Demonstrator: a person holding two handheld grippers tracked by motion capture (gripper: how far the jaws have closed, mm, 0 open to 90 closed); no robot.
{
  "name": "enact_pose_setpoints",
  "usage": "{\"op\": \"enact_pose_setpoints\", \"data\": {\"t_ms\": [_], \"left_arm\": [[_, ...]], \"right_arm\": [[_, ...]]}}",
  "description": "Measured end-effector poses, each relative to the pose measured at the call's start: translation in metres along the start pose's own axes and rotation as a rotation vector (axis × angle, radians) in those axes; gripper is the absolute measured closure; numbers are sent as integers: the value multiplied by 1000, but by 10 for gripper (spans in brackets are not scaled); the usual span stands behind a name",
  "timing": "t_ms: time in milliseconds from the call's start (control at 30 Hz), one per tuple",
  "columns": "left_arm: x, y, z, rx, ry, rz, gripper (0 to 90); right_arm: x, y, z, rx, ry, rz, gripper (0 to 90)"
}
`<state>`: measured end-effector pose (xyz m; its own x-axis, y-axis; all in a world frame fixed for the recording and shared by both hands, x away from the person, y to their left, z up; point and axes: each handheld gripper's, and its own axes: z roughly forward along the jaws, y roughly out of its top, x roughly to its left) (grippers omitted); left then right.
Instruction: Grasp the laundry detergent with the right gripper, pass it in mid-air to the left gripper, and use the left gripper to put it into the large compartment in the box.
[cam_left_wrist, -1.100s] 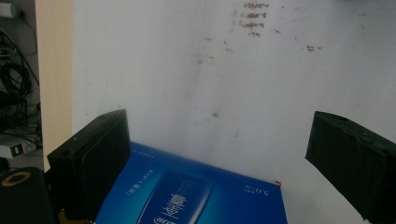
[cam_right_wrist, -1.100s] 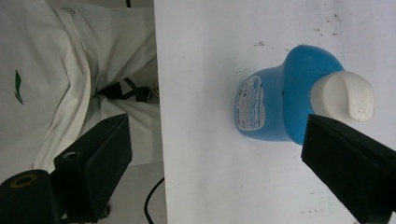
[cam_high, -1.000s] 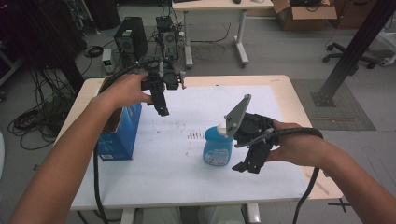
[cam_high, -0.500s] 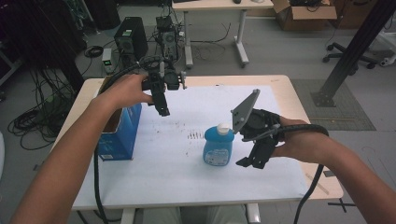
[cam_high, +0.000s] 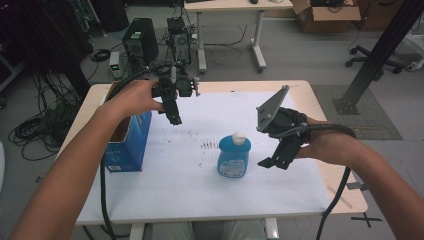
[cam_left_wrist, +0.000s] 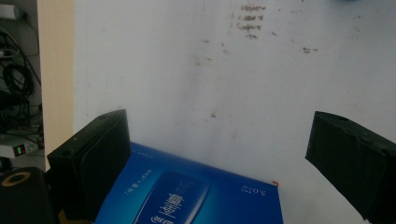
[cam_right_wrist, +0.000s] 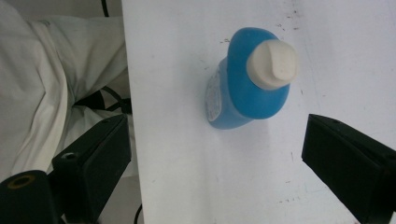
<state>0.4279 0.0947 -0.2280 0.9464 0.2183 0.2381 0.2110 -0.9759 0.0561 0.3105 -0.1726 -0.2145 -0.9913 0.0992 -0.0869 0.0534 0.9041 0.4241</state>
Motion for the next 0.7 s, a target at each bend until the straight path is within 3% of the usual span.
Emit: {"op": "enact_pose_setpoints", "data": {"t_ms": [700], "left_arm": [[-1, -1, 0, 1, 0, -1, 69]], "right_arm": [[-30, -27, 15, -71, 7, 28, 75]]}}
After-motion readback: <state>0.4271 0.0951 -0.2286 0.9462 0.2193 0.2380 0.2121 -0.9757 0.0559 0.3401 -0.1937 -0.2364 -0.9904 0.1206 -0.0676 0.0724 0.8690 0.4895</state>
